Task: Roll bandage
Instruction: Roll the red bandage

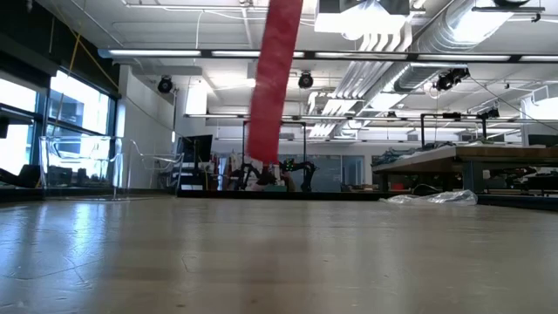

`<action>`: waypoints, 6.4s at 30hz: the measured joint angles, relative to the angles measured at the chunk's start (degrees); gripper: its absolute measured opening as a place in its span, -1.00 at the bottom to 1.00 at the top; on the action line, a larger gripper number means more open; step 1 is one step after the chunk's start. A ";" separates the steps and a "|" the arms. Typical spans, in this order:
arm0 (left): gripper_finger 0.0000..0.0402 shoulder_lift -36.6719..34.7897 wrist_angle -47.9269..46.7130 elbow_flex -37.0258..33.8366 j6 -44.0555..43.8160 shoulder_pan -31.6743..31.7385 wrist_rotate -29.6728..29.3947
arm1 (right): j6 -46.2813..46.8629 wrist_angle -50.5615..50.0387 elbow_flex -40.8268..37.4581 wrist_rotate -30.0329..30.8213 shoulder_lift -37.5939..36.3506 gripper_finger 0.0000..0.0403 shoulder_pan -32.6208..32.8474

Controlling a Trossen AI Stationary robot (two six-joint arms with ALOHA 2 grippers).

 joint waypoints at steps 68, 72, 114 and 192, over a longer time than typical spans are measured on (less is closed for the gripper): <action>-1.00 -6.55 8.41 0.11 -56.53 -2.18 21.52 | -10.30 -14.73 -0.11 14.40 4.71 -1.00 -9.33; -1.00 -6.73 7.46 0.11 -58.65 -2.36 21.56 | -9.09 -17.65 -0.11 17.08 4.11 -1.00 -9.17; -0.99 -5.42 5.12 0.13 -36.68 -3.97 26.12 | 16.27 -32.55 -16.52 -5.45 -20.92 -0.09 -6.97; -0.99 -4.17 -12.02 0.11 -57.12 5.61 16.75 | 7.20 14.09 -12.76 0.55 -1.75 0.22 1.07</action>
